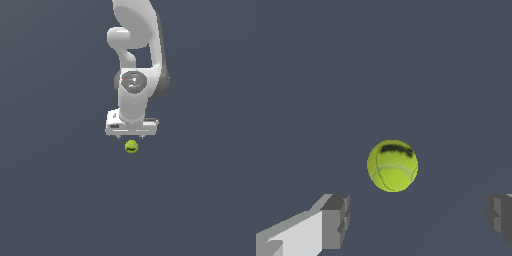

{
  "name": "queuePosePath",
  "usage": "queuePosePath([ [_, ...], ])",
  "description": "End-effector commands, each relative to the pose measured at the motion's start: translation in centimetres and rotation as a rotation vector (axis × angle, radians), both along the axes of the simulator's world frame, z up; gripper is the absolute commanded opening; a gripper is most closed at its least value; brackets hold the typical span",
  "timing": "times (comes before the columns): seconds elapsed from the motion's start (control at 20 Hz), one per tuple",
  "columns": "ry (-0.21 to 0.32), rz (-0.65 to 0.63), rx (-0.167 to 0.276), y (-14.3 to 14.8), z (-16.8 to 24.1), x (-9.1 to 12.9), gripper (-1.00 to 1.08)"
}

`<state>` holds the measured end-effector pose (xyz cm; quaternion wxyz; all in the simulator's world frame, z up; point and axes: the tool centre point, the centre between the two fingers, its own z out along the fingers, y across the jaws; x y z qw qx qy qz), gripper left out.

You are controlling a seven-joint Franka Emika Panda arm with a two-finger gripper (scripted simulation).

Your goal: Pick up the object and move it to a goal position.

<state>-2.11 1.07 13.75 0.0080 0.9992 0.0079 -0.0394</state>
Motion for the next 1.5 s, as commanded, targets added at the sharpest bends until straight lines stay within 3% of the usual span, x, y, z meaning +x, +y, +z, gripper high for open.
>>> queuePosePath([
  [0.0,0.0,0.0,0.0,0.0,0.0,0.0,1.0],
  [0.55,0.007,-0.055,-0.012,-3.3,0.6,0.2,1.0],
  [1.0,0.001,-0.096,-0.012,-2.9,0.2,0.2,1.0],
  [1.45,-0.019,-0.244,-0.014,-2.0,-0.9,0.0,1.0],
])
